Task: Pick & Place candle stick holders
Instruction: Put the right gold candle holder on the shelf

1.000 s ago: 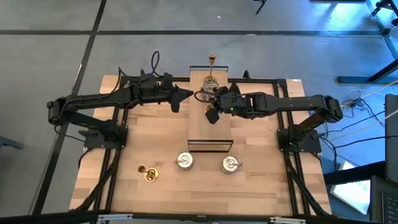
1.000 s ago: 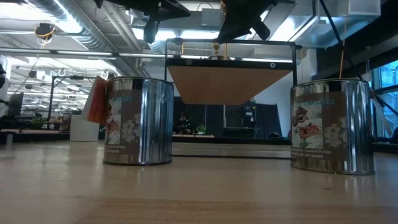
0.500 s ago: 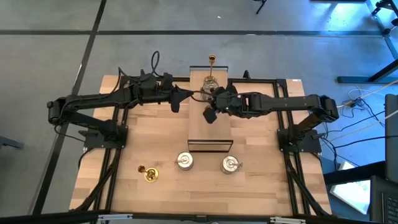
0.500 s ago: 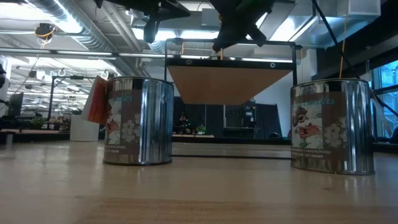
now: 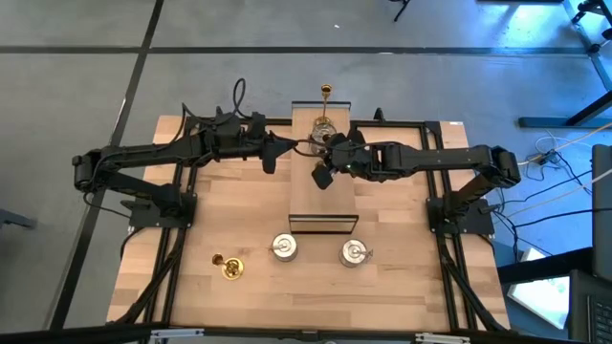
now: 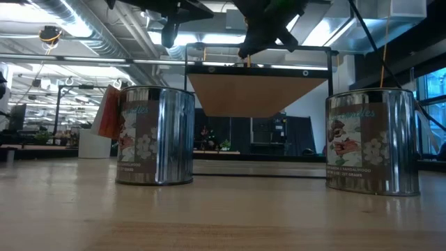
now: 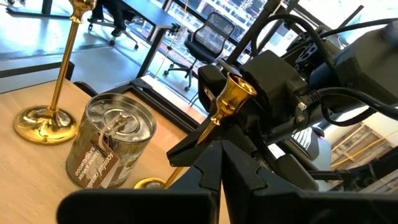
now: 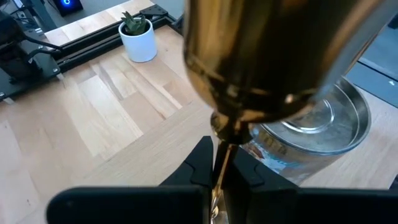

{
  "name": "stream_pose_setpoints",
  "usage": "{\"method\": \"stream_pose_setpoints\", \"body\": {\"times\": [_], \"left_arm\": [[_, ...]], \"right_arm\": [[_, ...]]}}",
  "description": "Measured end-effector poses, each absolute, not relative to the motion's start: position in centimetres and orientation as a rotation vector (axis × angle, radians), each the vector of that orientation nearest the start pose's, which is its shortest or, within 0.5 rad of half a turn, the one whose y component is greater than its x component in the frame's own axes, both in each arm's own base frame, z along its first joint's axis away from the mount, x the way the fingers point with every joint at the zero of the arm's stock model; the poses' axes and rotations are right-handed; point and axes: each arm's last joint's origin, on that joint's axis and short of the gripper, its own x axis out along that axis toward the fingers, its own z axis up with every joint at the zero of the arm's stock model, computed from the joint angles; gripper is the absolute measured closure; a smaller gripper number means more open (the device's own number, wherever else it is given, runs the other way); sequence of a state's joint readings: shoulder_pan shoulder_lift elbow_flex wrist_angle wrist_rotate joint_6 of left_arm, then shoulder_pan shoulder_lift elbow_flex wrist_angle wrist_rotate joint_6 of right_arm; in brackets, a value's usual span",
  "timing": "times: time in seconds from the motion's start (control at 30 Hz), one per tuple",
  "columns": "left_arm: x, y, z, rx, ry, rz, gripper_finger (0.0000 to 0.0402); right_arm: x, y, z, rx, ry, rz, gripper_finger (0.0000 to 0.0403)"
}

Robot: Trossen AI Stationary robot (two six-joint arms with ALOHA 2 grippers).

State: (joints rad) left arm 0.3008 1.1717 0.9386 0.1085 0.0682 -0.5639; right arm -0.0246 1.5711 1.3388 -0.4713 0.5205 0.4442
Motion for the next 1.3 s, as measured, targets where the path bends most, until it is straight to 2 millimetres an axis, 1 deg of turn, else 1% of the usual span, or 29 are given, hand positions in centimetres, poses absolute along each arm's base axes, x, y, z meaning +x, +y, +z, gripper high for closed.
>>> {"method": "stream_pose_setpoints", "body": {"times": [0.13,0.3,0.4,0.57,0.73,0.83,0.93,1.17,1.3], "left_arm": [[25.42,7.68,33.65,-0.581,0.055,0.26,0.04],[25.42,7.68,33.65,-0.581,0.055,0.26,0.04],[25.42,7.68,33.65,-0.581,0.055,0.26,0.04],[25.42,7.68,33.65,-0.581,0.055,0.26,0.04],[25.42,7.68,33.65,-0.581,0.055,0.26,0.04],[25.42,7.68,33.65,-0.581,0.055,0.26,0.04],[25.42,7.68,33.65,-0.582,0.055,0.259,0.04],[25.42,7.67,33.65,-0.582,0.055,0.258,0.04],[25.42,7.67,33.65,-0.582,0.055,0.258,0.04]], "right_arm": [[34.32,-2.29,31.0,0.225,0.557,-0.656,0.0386],[34.34,-2.29,31.02,0.221,0.556,-0.653,0.0348],[34.33,-2.29,31.02,0.221,0.556,-0.653,0.0334],[34.36,-2.28,31.04,0.223,0.553,-0.652,0.0329],[34.45,-2.11,31.03,0.238,0.566,-0.594,0.0327],[34.53,-1.97,31.08,0.246,0.562,-0.574,0.0318],[34.54,-1.91,31.09,0.246,0.561,-0.572,0.0293],[34.51,-1.91,31.06,0.317,0.544,-0.596,0.0202],[34.4,-1.91,30.93,0.373,0.54,-0.623,0.016]]}}
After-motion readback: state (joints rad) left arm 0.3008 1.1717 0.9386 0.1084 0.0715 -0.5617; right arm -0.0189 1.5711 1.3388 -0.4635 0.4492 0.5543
